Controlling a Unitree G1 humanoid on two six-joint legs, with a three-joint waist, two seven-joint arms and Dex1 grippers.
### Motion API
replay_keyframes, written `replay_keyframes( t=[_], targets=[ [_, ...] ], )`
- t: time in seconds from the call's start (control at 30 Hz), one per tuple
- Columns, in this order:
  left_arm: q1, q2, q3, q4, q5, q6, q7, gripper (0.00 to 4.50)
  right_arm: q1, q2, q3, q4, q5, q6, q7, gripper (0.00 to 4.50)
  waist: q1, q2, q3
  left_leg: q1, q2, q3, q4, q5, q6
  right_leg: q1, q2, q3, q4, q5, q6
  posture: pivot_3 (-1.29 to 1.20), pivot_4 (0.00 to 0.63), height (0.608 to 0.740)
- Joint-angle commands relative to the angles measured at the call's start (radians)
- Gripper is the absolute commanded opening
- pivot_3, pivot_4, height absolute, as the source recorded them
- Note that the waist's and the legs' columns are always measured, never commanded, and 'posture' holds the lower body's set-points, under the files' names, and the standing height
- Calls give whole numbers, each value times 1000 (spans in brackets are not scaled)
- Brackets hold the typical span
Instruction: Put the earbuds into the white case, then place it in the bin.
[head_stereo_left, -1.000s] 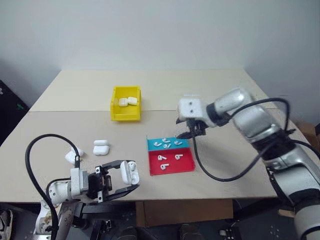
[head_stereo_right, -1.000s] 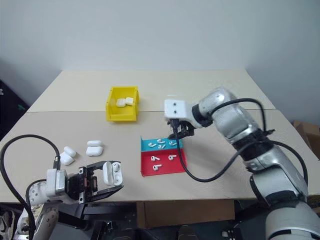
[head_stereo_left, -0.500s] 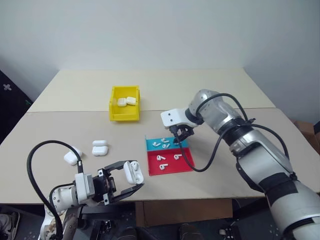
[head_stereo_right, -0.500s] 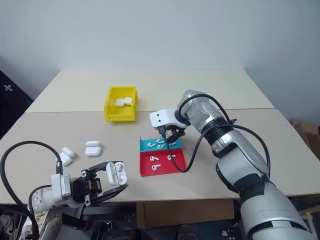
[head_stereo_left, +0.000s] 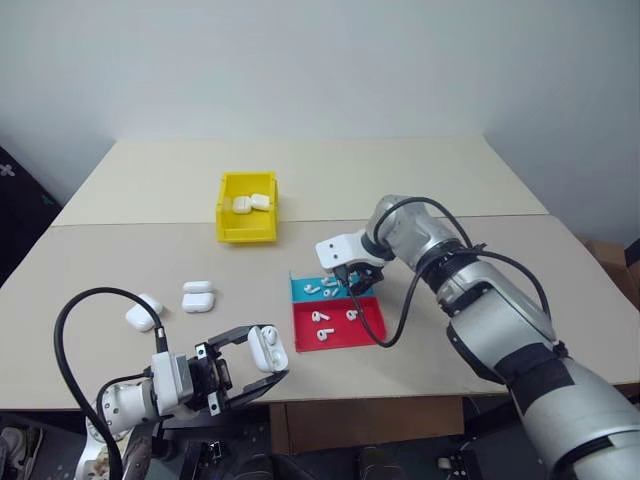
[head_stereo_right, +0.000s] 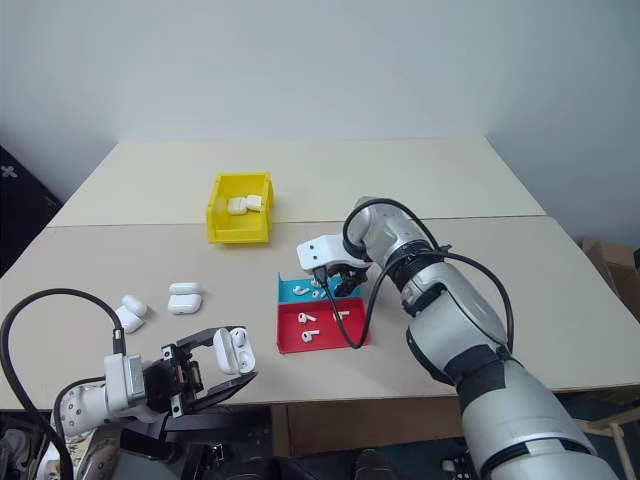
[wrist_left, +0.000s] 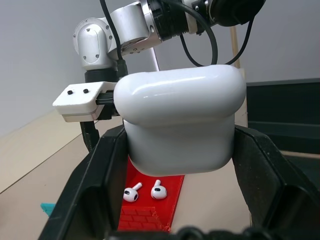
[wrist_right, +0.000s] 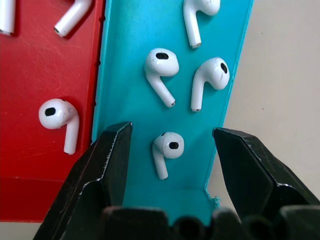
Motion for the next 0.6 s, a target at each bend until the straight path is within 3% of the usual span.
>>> replay_keyframes(
  t=[0.03,0.1,0.6],
  targets=[
    [0,5,2,-37,3,-24,22,2825,-39,7,-20,18,-18,-36,-15,2585,0,0,0,0,0,0,0,0,0,0,0,0,0,0,0,0,150,740],
    [1,6,0,-39,4,-24,28,2825,-41,10,-24,27,-21,-44,-16,1931,0,0,0,0,0,0,0,0,0,0,0,0,0,0,0,0,150,740],
    [-7,11,-17,-34,11,-30,44,2825,-46,18,-34,65,-50,-55,-16,1931,-1,0,0,0,0,0,0,0,0,0,0,0,0,0,0,0,150,740]
  ],
)
